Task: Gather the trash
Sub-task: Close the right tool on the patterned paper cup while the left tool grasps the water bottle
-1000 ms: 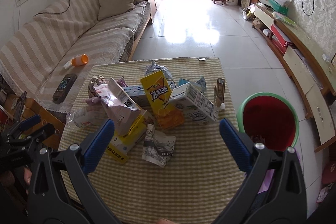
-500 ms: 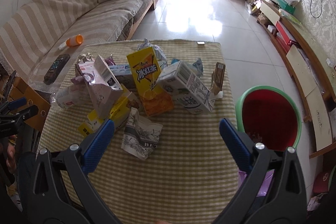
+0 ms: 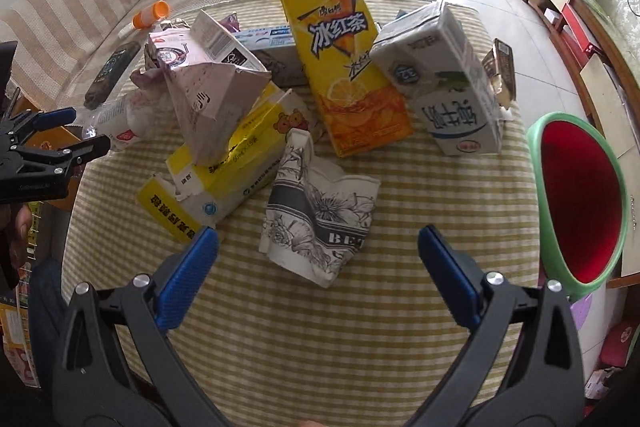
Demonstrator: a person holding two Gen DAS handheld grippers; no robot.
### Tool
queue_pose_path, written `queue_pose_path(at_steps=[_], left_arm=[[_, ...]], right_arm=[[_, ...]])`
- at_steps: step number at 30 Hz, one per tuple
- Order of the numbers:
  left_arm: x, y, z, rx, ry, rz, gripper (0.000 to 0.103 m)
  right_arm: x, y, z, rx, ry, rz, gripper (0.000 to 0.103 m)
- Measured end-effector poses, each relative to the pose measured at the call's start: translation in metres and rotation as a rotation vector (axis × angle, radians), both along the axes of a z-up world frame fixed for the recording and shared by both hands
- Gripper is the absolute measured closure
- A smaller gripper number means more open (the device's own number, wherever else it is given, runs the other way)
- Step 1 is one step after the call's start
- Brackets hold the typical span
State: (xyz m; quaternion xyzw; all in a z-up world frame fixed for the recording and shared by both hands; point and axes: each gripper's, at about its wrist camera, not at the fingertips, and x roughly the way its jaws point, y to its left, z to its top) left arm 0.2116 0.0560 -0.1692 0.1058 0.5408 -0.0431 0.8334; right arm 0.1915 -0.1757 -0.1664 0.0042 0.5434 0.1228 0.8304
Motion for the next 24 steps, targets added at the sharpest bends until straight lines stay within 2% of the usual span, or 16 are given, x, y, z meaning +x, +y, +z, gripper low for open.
queue_pose_path(at_steps=[6,12,18,19,21,22,23,24], left_arm=[[0.024,-0.007,-0.019,0.105,0.059,-0.088,0.008],[0.038,-0.009,-0.034,0.133,0.09,-0.123,0.01],[0.037,-0.014,-0.046,0.151,0.1,-0.146,0.011],[0.036,-0.015,-0.046,0.148,0.096,-0.145,0.012],[0.034,-0.016,-0.044,0.142,0.092,-0.143,0.015],[0.032,-0.016,-0.043,0.146,0.091,-0.146,0.026],[0.03,-0.017,-0.043,0.154,0.091,-0.148,0.034],[0.028,-0.018,-0.041,0.146,0.093,-0.149,0.034]], right_arm=[[0.013,0.011,-0.018,-0.008,0.047,-0.009,0.005],[0.022,0.019,-0.032,-0.039,0.072,-0.026,0.006],[0.024,0.016,-0.04,-0.028,0.095,-0.037,0.02],[0.025,0.015,-0.041,-0.022,0.102,-0.036,0.028],[0.024,0.014,-0.041,-0.014,0.104,-0.036,0.032],[0.023,0.011,-0.04,-0.008,0.102,-0.036,0.036],[0.023,0.009,-0.04,-0.007,0.103,-0.034,0.036],[0.023,0.009,-0.039,-0.006,0.1,-0.032,0.036]])
